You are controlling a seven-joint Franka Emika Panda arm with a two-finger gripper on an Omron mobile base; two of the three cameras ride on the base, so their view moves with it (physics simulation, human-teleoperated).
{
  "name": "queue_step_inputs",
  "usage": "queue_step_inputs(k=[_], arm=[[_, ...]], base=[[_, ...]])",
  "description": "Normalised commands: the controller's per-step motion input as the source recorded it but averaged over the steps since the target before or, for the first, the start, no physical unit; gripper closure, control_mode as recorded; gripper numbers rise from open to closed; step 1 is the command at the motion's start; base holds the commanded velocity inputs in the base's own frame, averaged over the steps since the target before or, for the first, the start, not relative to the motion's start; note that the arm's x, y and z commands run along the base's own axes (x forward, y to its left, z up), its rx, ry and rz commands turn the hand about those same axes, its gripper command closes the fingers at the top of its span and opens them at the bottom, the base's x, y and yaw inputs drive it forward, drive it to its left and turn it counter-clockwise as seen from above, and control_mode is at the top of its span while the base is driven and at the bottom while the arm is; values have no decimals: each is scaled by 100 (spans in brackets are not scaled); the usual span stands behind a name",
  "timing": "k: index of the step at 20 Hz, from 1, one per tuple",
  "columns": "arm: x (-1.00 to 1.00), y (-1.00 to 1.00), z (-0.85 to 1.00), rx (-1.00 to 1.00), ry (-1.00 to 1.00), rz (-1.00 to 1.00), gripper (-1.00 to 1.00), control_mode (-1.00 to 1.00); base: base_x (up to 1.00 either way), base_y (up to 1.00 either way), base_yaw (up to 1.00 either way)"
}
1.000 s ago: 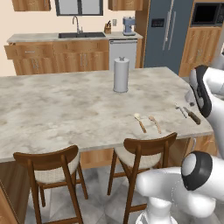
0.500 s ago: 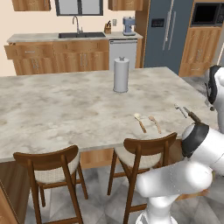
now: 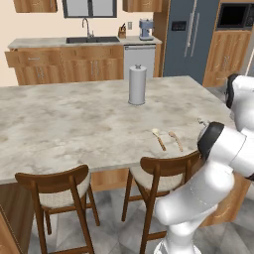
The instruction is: Pick up the metallic utensils from the counter and place them in the open drawer. Make sure not to pick up any wooden utensils.
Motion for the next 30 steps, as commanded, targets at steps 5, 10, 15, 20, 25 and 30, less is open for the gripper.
queue_step_inputs(k=[5,10,15,20,25,30], arm=[[19,0,-18,0,0,2,-100,-100],[32,0,-6,0,0,0,-100,-100],[43,0,-3,0,0,0,-100,-100],[52,0,-7,0,0,0,-100,-100],[24,-1,-26,2,0,0,-100,-100],[25,-20,-56,3,0,0,-100,-100]], base=[[0,0,0],[0,0,0],[0,0,0],[0,0,0],[0,0,0],[0,0,0]])
